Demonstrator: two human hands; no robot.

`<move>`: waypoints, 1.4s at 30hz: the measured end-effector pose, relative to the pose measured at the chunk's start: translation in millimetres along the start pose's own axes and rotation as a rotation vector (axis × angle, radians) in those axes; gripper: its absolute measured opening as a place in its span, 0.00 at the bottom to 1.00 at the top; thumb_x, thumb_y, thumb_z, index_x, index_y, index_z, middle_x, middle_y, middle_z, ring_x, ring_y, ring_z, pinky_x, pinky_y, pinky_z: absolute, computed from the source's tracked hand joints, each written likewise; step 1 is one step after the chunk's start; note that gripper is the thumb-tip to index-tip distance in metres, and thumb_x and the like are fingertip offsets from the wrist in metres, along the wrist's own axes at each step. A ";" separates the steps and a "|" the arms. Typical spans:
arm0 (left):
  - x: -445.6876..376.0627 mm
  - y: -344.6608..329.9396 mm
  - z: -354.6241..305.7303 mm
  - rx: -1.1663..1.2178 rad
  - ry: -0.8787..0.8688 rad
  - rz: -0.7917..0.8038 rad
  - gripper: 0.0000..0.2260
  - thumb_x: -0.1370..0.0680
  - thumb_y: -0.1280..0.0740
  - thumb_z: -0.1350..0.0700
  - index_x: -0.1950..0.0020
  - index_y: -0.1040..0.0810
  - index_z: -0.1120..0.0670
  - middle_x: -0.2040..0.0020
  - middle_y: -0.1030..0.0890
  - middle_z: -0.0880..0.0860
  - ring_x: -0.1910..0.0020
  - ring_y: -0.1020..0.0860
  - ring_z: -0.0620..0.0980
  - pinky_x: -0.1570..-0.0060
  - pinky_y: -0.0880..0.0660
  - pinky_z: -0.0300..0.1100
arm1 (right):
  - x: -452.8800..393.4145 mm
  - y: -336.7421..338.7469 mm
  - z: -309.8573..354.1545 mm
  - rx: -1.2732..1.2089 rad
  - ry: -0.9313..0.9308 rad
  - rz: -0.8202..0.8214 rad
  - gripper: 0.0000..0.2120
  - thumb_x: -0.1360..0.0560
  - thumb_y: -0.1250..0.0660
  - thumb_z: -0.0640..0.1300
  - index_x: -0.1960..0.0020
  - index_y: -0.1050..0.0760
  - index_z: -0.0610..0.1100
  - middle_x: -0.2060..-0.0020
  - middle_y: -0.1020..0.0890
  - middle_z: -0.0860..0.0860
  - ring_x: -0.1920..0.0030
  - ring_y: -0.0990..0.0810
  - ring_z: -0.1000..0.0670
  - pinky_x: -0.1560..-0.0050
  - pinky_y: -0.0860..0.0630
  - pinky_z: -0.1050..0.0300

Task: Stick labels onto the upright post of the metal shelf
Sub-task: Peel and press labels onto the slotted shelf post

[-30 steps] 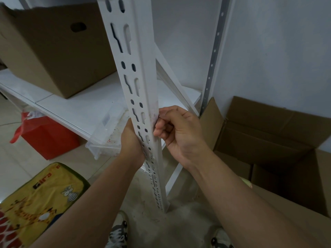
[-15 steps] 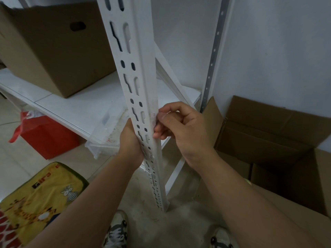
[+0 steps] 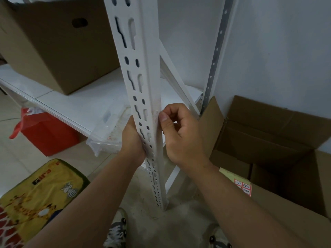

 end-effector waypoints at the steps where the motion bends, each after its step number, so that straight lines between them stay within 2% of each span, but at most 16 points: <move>1: 0.8 -0.5 -0.2 0.007 0.005 -0.001 0.19 0.20 0.44 0.48 0.44 0.21 0.61 0.51 0.20 0.62 0.53 0.22 0.60 0.48 0.23 0.56 | 0.7 -1.3 -0.5 -0.012 -0.013 0.010 0.05 0.21 0.37 0.40 0.55 0.28 0.47 0.61 0.23 0.57 0.58 0.23 0.56 0.57 0.22 0.60; 3: 1.4 -0.6 -0.3 0.011 0.014 0.004 0.20 0.20 0.43 0.49 0.41 0.22 0.63 0.50 0.20 0.63 0.52 0.21 0.61 0.49 0.22 0.55 | 1.7 -1.2 -3.8 -0.094 -0.065 0.013 0.05 0.21 0.37 0.39 0.55 0.27 0.46 0.61 0.22 0.53 0.59 0.22 0.53 0.55 0.21 0.52; 6: -0.8 1.7 0.3 -0.012 0.014 0.016 0.17 0.20 0.43 0.50 0.46 0.21 0.61 0.53 0.21 0.63 0.55 0.22 0.60 0.56 0.23 0.49 | 2.1 2.0 -9.0 -0.197 -0.114 -0.014 0.03 0.22 0.36 0.39 0.54 0.25 0.42 0.60 0.20 0.44 0.58 0.21 0.42 0.55 0.21 0.43; 8: -1.5 2.5 0.8 -0.015 0.019 0.019 0.17 0.20 0.43 0.49 0.47 0.21 0.61 0.55 0.21 0.62 0.55 0.22 0.60 0.56 0.23 0.49 | 1.6 3.5 -10.8 -0.219 -0.138 -0.026 0.03 0.22 0.36 0.38 0.53 0.24 0.41 0.59 0.20 0.42 0.57 0.21 0.41 0.55 0.21 0.44; 11: -2.0 3.1 1.9 -0.005 0.026 0.022 0.21 0.20 0.43 0.49 0.43 0.23 0.66 0.51 0.21 0.63 0.54 0.23 0.60 0.52 0.25 0.52 | 1.4 3.5 -11.0 -0.233 -0.151 -0.021 0.03 0.22 0.36 0.37 0.53 0.24 0.40 0.58 0.19 0.43 0.58 0.20 0.43 0.56 0.20 0.47; 13: -2.7 3.6 2.0 -0.014 0.019 0.021 0.22 0.20 0.43 0.48 0.42 0.23 0.66 0.51 0.21 0.64 0.53 0.23 0.61 0.49 0.25 0.55 | 1.5 3.8 -11.5 -0.232 -0.156 -0.017 0.03 0.22 0.36 0.36 0.53 0.24 0.41 0.59 0.19 0.43 0.58 0.20 0.43 0.55 0.19 0.47; 16: -2.8 3.7 3.0 -0.002 0.031 0.018 0.23 0.20 0.43 0.47 0.42 0.24 0.67 0.47 0.22 0.70 0.51 0.22 0.67 0.43 0.26 0.62 | 1.0 4.2 -12.2 -0.185 -0.147 -0.011 0.03 0.23 0.35 0.37 0.53 0.23 0.43 0.59 0.18 0.46 0.58 0.19 0.45 0.55 0.20 0.45; 19: -2.7 3.7 4.6 0.020 0.050 0.004 0.22 0.20 0.43 0.47 0.43 0.22 0.64 0.48 0.21 0.66 0.52 0.22 0.64 0.42 0.26 0.61 | 0.8 4.4 -11.2 -0.103 -0.102 -0.019 0.03 0.22 0.35 0.39 0.53 0.23 0.45 0.60 0.19 0.51 0.58 0.19 0.49 0.55 0.19 0.47; 23: -3.3 0.9 5.8 0.034 0.040 -0.002 0.19 0.20 0.43 0.48 0.44 0.21 0.61 0.53 0.20 0.62 0.56 0.22 0.59 0.52 0.23 0.51 | 4.0 4.7 -5.8 0.025 0.002 -0.073 0.03 0.22 0.36 0.41 0.52 0.23 0.46 0.60 0.19 0.55 0.58 0.19 0.52 0.57 0.19 0.49; 26: -3.9 -0.2 4.2 0.036 0.009 0.013 0.14 0.21 0.42 0.49 0.50 0.22 0.58 0.61 0.22 0.57 0.64 0.23 0.55 0.64 0.24 0.42 | 7.0 3.2 0.6 0.124 0.086 -0.114 0.04 0.21 0.37 0.41 0.51 0.23 0.43 0.60 0.19 0.53 0.58 0.20 0.53 0.59 0.21 0.52; 30: -2.8 -1.0 3.4 0.040 -0.010 0.014 0.16 0.21 0.43 0.51 0.64 0.24 0.54 0.69 0.22 0.52 0.69 0.23 0.51 0.67 0.25 0.41 | 10.5 1.7 8.0 0.198 0.187 -0.123 0.05 0.21 0.38 0.39 0.51 0.24 0.39 0.59 0.19 0.49 0.59 0.21 0.51 0.60 0.22 0.51; 32: -2.4 -0.9 2.0 0.041 -0.025 0.022 0.17 0.20 0.44 0.52 0.65 0.23 0.54 0.70 0.21 0.52 0.70 0.22 0.51 0.67 0.23 0.41 | 13.1 0.0 10.4 0.211 0.206 -0.104 0.05 0.22 0.38 0.39 0.51 0.24 0.39 0.59 0.20 0.49 0.59 0.21 0.51 0.61 0.22 0.52; 34: 0.0 -0.7 0.5 0.036 -0.026 0.013 0.16 0.20 0.44 0.51 0.58 0.22 0.58 0.63 0.20 0.57 0.64 0.21 0.55 0.59 0.22 0.48 | 11.4 2.1 7.6 0.145 0.135 -0.090 0.05 0.22 0.38 0.40 0.51 0.24 0.41 0.59 0.20 0.51 0.59 0.21 0.53 0.60 0.22 0.53; 36: 2.8 2.2 1.2 0.027 0.006 -0.042 0.14 0.21 0.44 0.51 0.52 0.22 0.57 0.57 0.21 0.59 0.59 0.23 0.56 0.52 0.23 0.53 | 8.9 5.7 3.2 0.029 0.033 -0.074 0.04 0.22 0.37 0.40 0.52 0.24 0.45 0.60 0.19 0.52 0.58 0.20 0.52 0.57 0.20 0.52; 39: 7.9 16.7 -2.9 -0.033 -0.037 -0.242 0.14 0.22 0.46 0.54 0.63 0.26 0.55 0.66 0.22 0.51 0.63 0.25 0.52 0.57 0.28 0.46 | 10.2 9.4 0.6 -0.161 -0.077 -0.028 0.05 0.21 0.38 0.37 0.52 0.24 0.43 0.60 0.18 0.48 0.58 0.19 0.49 0.55 0.19 0.51; 42: 27.8 20.3 -26.0 -0.130 -0.298 -0.314 0.06 0.20 0.46 0.56 0.52 0.30 0.53 0.60 0.28 0.48 0.59 0.28 0.45 0.59 0.31 0.39 | 17.9 11.5 3.5 -0.382 -0.142 0.058 0.08 0.22 0.41 0.36 0.52 0.23 0.38 0.63 0.19 0.45 0.60 0.19 0.46 0.56 0.21 0.55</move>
Point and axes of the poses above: each hand's wrist, its own x-axis away from the middle knuckle, its own y-axis out of the back of the hand, z = x × y, the point moved 7 cm from there along -x, towards the middle knuckle
